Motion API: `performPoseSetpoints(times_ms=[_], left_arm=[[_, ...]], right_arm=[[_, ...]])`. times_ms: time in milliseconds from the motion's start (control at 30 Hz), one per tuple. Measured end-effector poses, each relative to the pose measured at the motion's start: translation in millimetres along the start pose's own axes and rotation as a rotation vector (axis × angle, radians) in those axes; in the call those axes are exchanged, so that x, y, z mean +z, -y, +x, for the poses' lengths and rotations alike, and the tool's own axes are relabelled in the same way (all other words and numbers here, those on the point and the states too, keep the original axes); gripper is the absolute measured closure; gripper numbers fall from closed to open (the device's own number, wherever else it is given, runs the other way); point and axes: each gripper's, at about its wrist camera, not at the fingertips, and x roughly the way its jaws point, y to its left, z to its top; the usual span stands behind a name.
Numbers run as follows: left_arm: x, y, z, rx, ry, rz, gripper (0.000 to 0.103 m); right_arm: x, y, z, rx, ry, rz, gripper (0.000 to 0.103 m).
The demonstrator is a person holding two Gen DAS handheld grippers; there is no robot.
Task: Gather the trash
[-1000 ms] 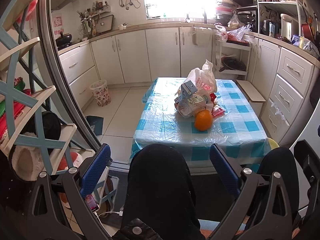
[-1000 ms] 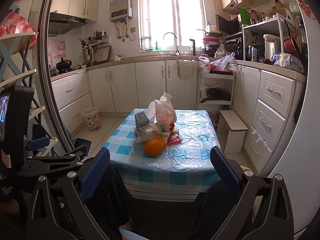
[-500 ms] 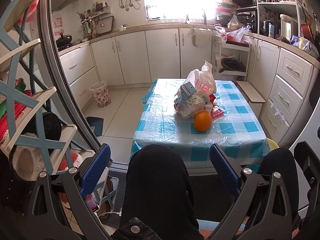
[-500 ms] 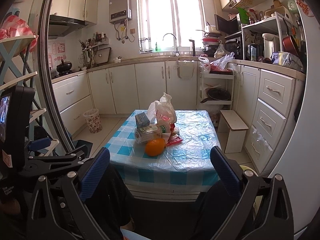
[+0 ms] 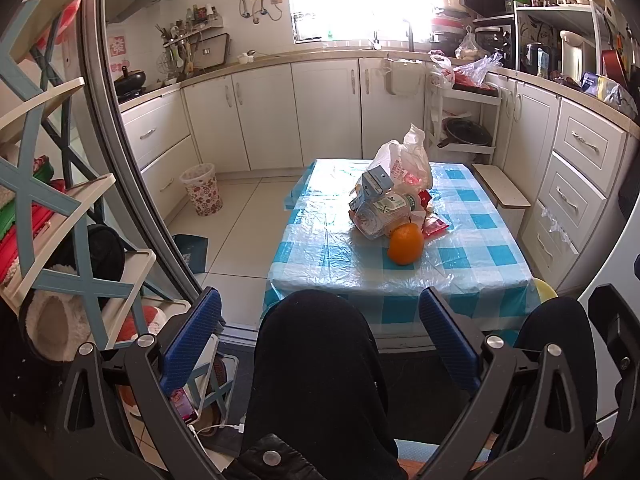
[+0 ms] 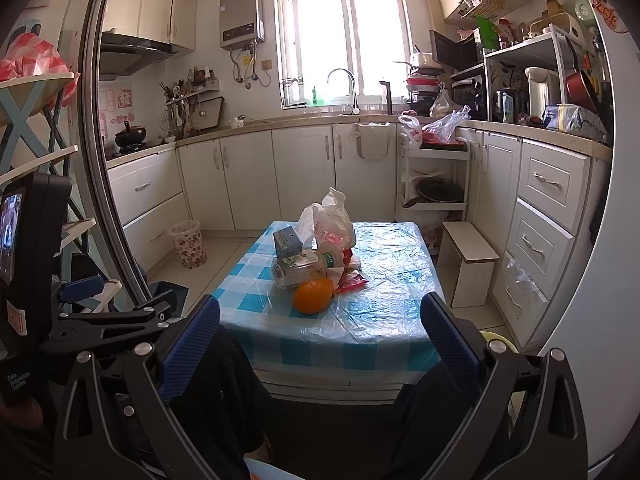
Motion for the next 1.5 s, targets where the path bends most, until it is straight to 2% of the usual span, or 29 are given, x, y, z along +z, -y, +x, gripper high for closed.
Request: performPoseSetpoints(times_ms=[1500], left_arm=[[-0.7,1.5,0.0,-0.016,-0.004,-0.018,0.008]], right_arm=[[-5.8,-10.9,4.8,0.013,-0.019,-0.016,0.007]])
